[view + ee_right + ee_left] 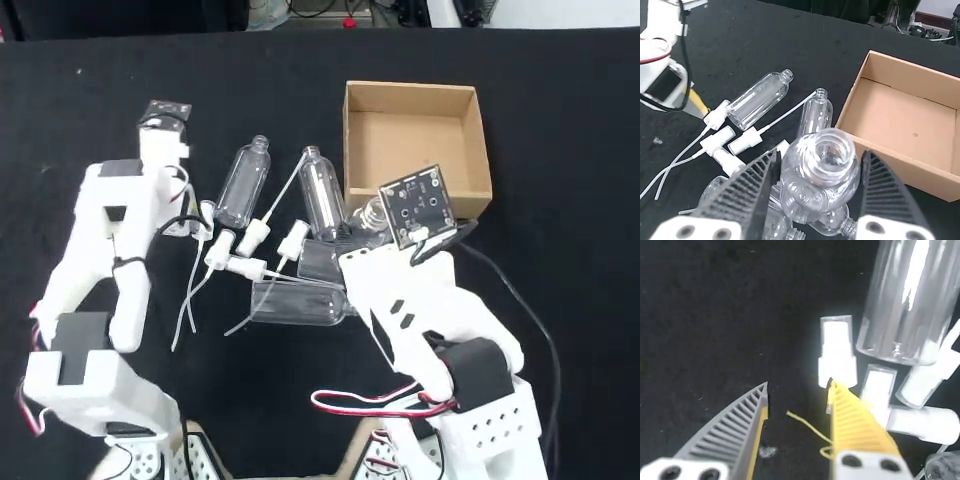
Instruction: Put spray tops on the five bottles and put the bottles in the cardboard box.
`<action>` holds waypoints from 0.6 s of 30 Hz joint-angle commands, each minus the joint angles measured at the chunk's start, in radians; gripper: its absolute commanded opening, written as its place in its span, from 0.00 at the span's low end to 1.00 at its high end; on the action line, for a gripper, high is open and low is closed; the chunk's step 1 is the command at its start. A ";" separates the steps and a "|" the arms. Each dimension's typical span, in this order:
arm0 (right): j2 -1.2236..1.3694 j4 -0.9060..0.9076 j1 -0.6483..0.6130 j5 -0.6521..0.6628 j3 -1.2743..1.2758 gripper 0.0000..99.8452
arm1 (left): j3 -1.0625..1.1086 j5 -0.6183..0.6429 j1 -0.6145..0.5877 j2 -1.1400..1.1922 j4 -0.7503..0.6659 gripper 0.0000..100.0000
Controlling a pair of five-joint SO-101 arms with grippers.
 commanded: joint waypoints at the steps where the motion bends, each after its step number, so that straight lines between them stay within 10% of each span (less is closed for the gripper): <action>1: -0.018 -0.026 0.017 -0.003 -0.004 0.23 | -0.099 0.005 0.022 0.014 -0.015 0.19; 18: -0.018 -0.023 0.017 -0.003 -0.004 0.23 | -0.251 0.006 0.079 0.209 0.089 0.19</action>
